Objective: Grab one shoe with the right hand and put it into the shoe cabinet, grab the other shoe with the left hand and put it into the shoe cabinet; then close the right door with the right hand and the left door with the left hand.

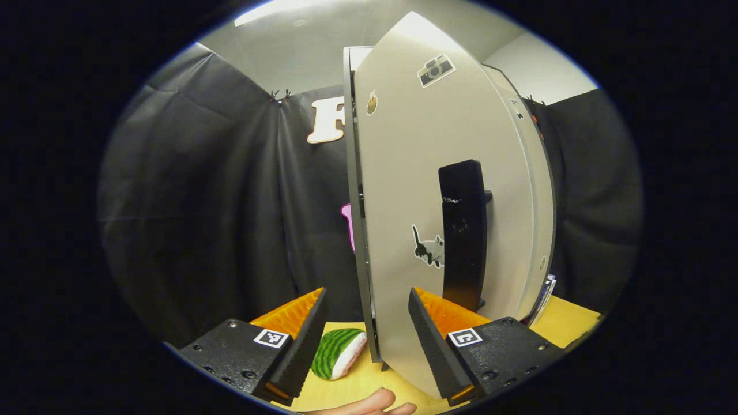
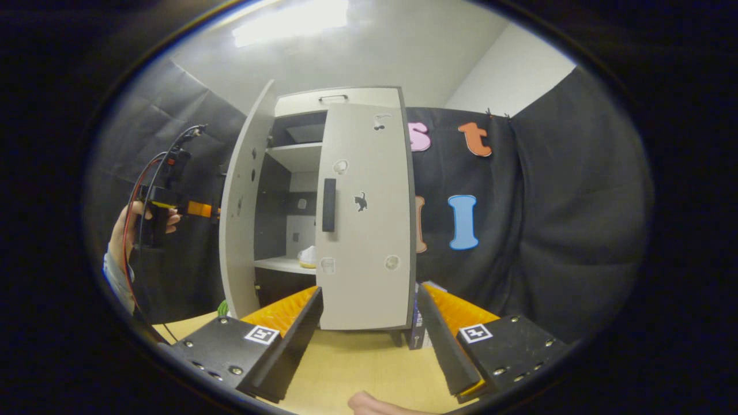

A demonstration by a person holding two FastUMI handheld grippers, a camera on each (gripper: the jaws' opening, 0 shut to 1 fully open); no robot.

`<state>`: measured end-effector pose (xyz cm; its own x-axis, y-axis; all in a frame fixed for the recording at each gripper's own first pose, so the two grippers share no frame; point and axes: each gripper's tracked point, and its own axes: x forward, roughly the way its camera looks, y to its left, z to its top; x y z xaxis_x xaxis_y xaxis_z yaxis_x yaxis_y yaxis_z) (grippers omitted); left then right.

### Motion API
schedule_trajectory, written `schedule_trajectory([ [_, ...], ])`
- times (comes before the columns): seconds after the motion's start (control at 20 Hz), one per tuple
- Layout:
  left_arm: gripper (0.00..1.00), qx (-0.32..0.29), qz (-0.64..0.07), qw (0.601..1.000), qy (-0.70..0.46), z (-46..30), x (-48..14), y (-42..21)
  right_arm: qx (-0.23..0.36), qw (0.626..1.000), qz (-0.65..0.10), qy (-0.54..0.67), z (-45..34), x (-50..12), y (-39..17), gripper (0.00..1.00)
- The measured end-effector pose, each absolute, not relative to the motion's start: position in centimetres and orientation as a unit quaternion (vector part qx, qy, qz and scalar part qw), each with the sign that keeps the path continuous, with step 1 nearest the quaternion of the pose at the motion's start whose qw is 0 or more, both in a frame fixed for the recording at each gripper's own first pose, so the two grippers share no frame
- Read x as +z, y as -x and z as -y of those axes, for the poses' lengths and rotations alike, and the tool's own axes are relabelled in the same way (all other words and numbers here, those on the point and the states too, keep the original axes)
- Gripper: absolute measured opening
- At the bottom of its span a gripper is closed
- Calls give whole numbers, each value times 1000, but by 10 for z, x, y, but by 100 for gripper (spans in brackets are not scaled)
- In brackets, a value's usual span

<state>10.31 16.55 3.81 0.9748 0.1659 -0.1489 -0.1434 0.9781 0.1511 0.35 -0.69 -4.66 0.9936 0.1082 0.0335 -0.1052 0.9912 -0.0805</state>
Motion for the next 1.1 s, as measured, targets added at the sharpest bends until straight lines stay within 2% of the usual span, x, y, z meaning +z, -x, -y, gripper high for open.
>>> schedule_trajectory([
  [0.05,84,79,-81,991,-67,-163,37,-106,59,998,15,29,4,-49,-3,98],
  [0.4,86,32,-113,992,-44,-109,5,-130,43,999,4,21,5,-56,-6,98],
  [0.5,93,42,-123,990,-58,-100,-6,-124,32,999,1,17,11,-57,-4,98],
  [0.65,93,39,-95,992,-76,-91,-1,-114,20,1000,-4,17,16,-60,-4,98],
  [0.75,98,58,-100,990,-76,-88,-1,-101,18,1000,-8,16,18,-63,-7,98],
  [0.8,95,64,-100,990,-74,-86,-1,-92,15,1000,-10,12,19,-64,-7,98],
  [1.1,96,52,-78,994,-51,-76,8,-51,6,1000,-11,-6,27,-61,-2,98],
])
